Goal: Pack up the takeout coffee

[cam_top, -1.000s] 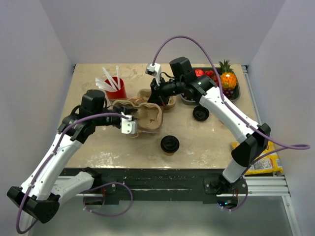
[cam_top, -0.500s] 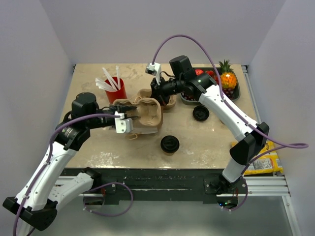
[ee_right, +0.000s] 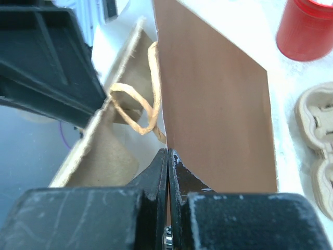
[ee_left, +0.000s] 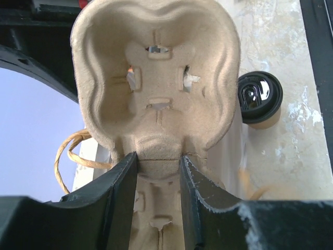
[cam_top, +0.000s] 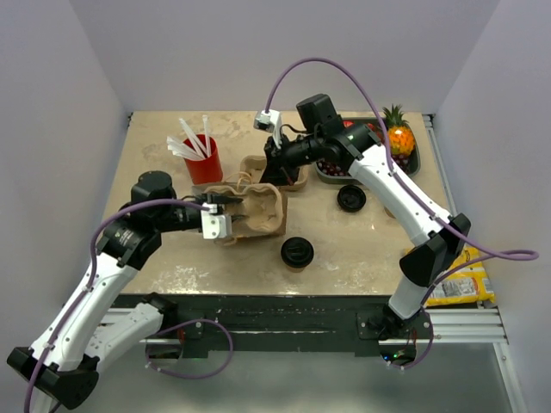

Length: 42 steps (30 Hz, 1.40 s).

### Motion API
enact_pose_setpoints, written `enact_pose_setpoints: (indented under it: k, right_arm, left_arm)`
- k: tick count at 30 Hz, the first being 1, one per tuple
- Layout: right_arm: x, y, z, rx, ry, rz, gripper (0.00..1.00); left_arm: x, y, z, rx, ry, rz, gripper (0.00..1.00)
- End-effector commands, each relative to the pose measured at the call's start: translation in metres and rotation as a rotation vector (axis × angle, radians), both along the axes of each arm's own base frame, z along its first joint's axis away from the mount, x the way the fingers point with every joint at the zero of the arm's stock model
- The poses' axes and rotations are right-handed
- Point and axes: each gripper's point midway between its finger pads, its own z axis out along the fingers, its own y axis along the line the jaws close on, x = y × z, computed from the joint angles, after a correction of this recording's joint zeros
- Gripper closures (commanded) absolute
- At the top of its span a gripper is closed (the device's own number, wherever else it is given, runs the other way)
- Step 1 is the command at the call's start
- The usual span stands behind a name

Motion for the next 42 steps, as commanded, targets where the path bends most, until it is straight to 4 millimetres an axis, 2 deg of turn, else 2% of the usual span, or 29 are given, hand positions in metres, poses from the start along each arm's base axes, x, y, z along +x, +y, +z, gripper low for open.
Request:
enact_pose_setpoints:
  k: [1, 3, 10, 15, 19, 25, 32, 37, 38, 39, 40, 42]
  right_arm:
    - [-0.012, 0.000, 0.020, 0.035, -0.022, 0.092, 1.00]
    - [-0.017, -0.002, 0.016, 0.015, -0.007, 0.115, 1.00]
    - [-0.019, -0.007, 0.008, -0.025, -0.014, 0.140, 1.00]
    - [-0.022, -0.015, -0.010, -0.085, -0.017, 0.178, 1.00]
    - [-0.027, -0.017, -0.015, -0.107, 0.016, 0.209, 1.00]
    - [-0.023, -0.016, -0.022, -0.125, 0.005, 0.223, 1.00]
    - [-0.017, -0.016, -0.023, -0.133, -0.015, 0.216, 1.00]
    - [-0.008, -0.010, -0.009, -0.108, -0.030, 0.162, 1.00]
    - [-0.001, -0.005, -0.003, -0.088, -0.049, 0.137, 0.97]
    - [0.004, -0.004, 0.002, -0.086, -0.063, 0.104, 0.90]
    - [0.007, -0.002, 0.005, -0.075, -0.043, 0.073, 0.74]
    - [0.010, 0.002, 0.014, -0.054, -0.056, 0.058, 0.62]
  left_arm:
    - [-0.011, -0.005, 0.008, -0.086, -0.082, -0.044, 1.00]
    - [-0.010, -0.006, 0.011, -0.117, -0.096, -0.038, 1.00]
    - [-0.015, -0.011, -0.004, -0.131, 0.015, -0.057, 1.00]
    - [-0.017, -0.007, -0.016, -0.157, 0.087, -0.015, 1.00]
    - [-0.014, 0.002, -0.028, -0.146, 0.130, 0.048, 1.00]
    - [-0.016, 0.011, -0.025, -0.152, 0.115, 0.085, 1.00]
    - [-0.019, 0.013, -0.026, -0.139, 0.125, 0.085, 1.00]
    - [-0.013, 0.016, -0.020, -0.135, 0.132, 0.130, 1.00]
    - [-0.013, 0.016, -0.021, -0.134, 0.151, 0.134, 1.00]
    - [-0.013, 0.015, -0.020, -0.136, 0.158, 0.131, 1.00]
    - [-0.015, 0.014, -0.019, -0.139, 0.165, 0.121, 1.00]
    - [-0.016, 0.013, -0.019, -0.145, 0.177, 0.115, 1.00]
